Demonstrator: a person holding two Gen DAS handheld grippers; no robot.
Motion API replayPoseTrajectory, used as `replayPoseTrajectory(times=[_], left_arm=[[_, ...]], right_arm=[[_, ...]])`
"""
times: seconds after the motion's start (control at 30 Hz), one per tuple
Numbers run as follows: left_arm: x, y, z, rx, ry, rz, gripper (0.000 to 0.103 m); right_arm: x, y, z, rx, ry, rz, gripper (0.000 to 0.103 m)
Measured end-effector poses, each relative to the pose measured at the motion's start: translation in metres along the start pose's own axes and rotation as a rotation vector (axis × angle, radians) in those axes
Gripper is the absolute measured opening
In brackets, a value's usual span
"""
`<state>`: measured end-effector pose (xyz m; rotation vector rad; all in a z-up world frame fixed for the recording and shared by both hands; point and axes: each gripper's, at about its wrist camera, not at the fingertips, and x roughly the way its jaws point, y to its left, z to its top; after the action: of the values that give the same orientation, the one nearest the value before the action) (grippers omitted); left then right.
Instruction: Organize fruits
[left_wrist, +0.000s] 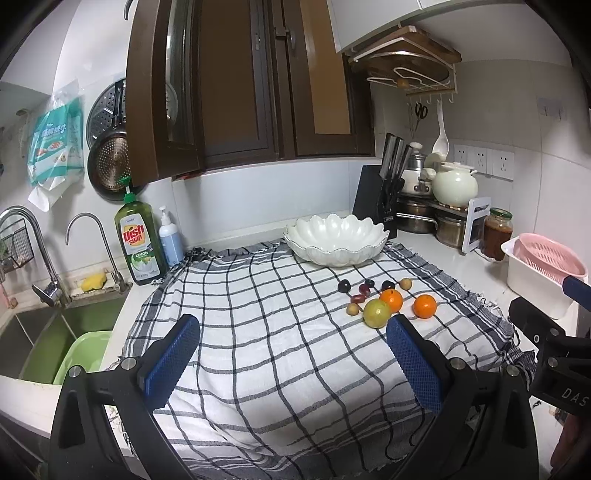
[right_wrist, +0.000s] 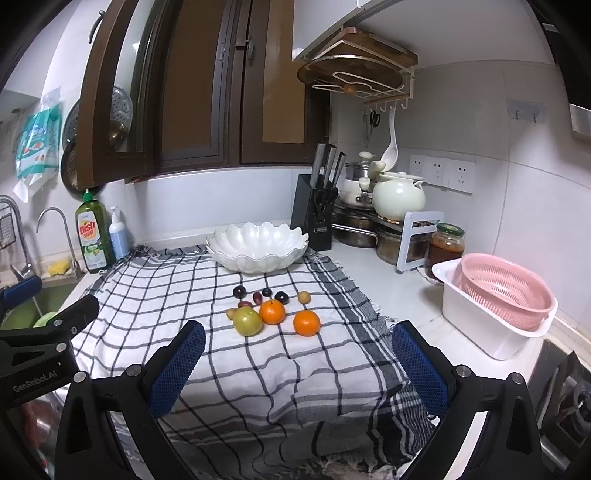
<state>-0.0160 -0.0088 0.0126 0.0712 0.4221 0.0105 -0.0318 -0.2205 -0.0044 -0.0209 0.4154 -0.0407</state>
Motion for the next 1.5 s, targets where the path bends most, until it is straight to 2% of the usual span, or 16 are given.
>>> replayPoseTrajectory(times=[0.7, 1.5], left_arm=[[-0.005, -0.007, 0.004, 0.005, -0.025, -0.008, 0.103], [-0.001, -0.013, 0.005, 0.011, -0.018, -0.017, 0.103]], right_arm=[[0.000, -0.005, -0.001, 0.008, -0.007, -0.010, 0.102], [0.002, -0.011, -0.003, 0.017, -0.001, -0.015, 0.102]])
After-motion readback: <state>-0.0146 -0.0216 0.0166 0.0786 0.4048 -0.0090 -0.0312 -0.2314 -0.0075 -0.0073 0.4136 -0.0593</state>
